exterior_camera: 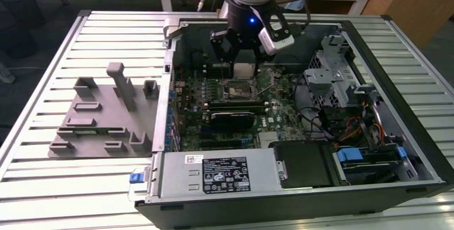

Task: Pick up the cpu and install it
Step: 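Pick up the cpu and move it towards the insertion slot, then place the cpu into insertion slot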

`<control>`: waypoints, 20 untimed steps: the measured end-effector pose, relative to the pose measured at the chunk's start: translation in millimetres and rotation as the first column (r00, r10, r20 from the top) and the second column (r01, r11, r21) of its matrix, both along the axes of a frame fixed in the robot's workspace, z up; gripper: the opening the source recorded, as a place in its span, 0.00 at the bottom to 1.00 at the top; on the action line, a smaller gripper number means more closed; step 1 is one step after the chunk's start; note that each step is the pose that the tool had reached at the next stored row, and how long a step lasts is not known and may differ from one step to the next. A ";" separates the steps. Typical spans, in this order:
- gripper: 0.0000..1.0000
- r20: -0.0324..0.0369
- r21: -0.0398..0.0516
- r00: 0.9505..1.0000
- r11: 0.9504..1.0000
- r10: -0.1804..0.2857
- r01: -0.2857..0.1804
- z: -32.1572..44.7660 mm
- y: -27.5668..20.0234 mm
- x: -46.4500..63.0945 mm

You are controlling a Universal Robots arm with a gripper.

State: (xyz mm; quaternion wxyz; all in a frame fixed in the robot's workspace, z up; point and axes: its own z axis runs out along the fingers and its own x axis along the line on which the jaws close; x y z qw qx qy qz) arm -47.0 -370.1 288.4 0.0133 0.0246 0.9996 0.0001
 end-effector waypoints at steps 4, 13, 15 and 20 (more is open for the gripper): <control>0.54 0.000 0.000 1.000 1.000 0.000 0.000 -2.1 8.4 0.0; 0.54 0.000 0.000 1.000 1.000 0.000 0.000 -9.2 22.2 0.3; 0.54 0.000 0.000 1.000 1.000 0.000 0.000 -11.9 23.6 0.7; 0.54 0.000 0.000 1.000 1.000 0.000 0.000 -13.2 24.1 1.4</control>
